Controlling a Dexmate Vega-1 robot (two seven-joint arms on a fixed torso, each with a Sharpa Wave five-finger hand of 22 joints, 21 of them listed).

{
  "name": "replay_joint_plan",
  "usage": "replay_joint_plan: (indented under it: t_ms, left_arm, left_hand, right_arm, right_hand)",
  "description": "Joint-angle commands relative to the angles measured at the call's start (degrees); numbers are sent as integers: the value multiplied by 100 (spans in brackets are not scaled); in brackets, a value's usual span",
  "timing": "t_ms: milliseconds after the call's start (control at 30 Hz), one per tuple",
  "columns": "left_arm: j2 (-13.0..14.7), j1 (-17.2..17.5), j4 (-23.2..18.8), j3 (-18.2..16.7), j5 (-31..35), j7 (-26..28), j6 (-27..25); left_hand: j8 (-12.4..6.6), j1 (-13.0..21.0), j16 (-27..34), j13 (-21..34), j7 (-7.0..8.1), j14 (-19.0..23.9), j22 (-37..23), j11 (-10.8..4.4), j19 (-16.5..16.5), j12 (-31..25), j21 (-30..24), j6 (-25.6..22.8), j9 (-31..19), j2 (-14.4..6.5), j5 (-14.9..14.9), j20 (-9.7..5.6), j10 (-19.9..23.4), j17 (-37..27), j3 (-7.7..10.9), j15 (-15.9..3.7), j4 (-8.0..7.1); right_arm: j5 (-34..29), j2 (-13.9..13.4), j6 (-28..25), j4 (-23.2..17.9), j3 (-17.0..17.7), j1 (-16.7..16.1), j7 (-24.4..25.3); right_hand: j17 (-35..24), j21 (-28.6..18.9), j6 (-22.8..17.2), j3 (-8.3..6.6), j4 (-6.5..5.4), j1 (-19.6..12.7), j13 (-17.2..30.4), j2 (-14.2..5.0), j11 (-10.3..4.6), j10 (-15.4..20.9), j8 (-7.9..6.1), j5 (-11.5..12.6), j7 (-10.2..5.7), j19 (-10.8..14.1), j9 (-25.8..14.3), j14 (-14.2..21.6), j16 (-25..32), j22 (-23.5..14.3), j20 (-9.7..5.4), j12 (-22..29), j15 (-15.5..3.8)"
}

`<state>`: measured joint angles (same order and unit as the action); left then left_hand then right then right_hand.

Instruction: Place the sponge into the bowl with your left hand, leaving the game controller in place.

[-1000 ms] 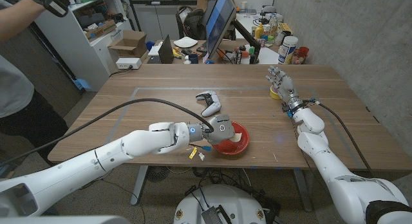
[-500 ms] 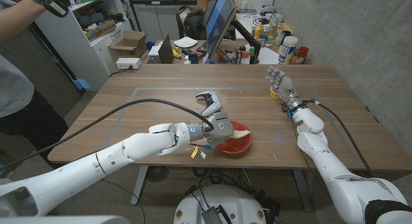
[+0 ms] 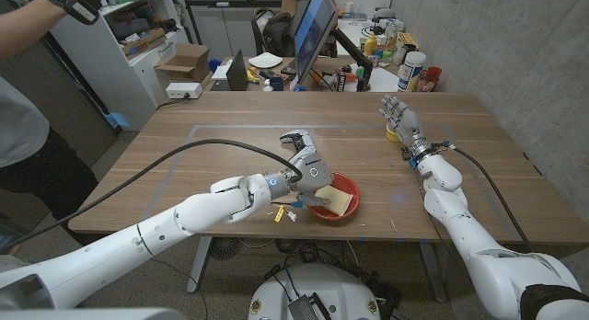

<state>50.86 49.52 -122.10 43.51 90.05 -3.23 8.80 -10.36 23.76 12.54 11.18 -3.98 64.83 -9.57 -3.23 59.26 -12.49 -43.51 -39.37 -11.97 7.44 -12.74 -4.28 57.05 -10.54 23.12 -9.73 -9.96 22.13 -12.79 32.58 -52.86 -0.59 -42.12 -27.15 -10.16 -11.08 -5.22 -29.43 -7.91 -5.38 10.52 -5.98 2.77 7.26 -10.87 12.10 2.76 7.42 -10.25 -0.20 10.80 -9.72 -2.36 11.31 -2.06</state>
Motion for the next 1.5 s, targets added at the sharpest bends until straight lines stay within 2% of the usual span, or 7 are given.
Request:
replay_joint_plan:
  t_ms: [33,233,533,833,1100,1333,1500]
  left_arm:
    - [-66,142,-2,-156,-273,-116,-214]
    - [-144,250,-3,-299,-496,-96,-429]
    - [-301,441,-105,-418,-465,-339,-901]
    - [-408,499,-221,-470,-468,-818,-1133]
    - [-633,552,-347,-587,-672,-1472,-1437]
    - [-802,597,-434,-638,-540,-1868,-1767]
    - [-925,630,-480,-619,-293,-2091,-1997]
  left_hand:
    - [6,-110,-40,17,-39,-44,-14,92,29,41,49,79,4,-50,-55,76,-46,-11,-24,86,5]
    - [-6,-430,-75,18,-100,-194,-1,195,34,107,211,206,27,-297,-78,234,-213,-23,-14,174,-54]
    - [13,-1574,-149,16,-286,-730,8,513,23,182,742,687,67,-949,-107,553,-738,-26,-83,455,-94]
    - [36,-2185,-185,9,-391,-1128,6,676,-11,214,1086,1170,86,-1111,-137,690,-1188,-18,-198,594,-70]
    - [20,-2408,-252,-10,-314,-2196,10,910,-410,239,1780,2010,119,-1403,-261,1148,-2137,-16,-260,960,-81]
    - [1,-2433,-253,-29,-376,-3245,8,1097,-1078,233,2586,2602,134,-1095,-289,1612,-3056,-11,-609,1368,-46]
    - [17,-2429,-258,-40,-385,-3997,-16,1189,-1695,246,3148,3042,140,-899,-337,1652,-3704,-10,-985,1578,-27]
  right_arm:
    - [-47,18,7,53,-19,57,4]
    - [-70,19,-5,76,-30,82,3]
    - [-81,26,6,126,-22,110,2]
    - [-80,26,17,131,-16,118,-25]
    - [-105,23,25,130,-21,122,-14]
    - [-107,31,30,131,-15,118,3]
    - [-110,41,28,133,-21,112,3]
  right_hand:
    - [-15,-23,-49,-34,17,71,26,-237,-18,35,-6,36,16,56,-26,41,-14,-16,-390,-14,-13]
    - [-14,-22,-51,-36,20,69,26,-240,-21,36,-7,36,15,56,-26,42,-14,-16,-391,-14,-16]
    - [-15,-22,-49,-36,19,71,26,-240,-20,36,-6,36,15,55,-26,43,-13,-16,-391,-15,-20]
    - [-17,-21,-49,-36,18,73,26,-241,-22,37,-6,35,18,53,-26,42,-14,-16,-390,-15,-23]
    - [-18,-20,-53,-35,14,77,26,-242,-9,37,-7,35,12,52,-26,42,-13,-17,-395,-15,-21]
    - [-18,-20,-57,-36,15,77,26,-242,-15,50,-8,35,9,51,-26,44,-13,-17,-394,-10,-19]
    - [-17,-20,-58,-37,17,75,27,-241,-14,50,-8,35,15,51,-26,48,-13,-17,-391,-11,-20]
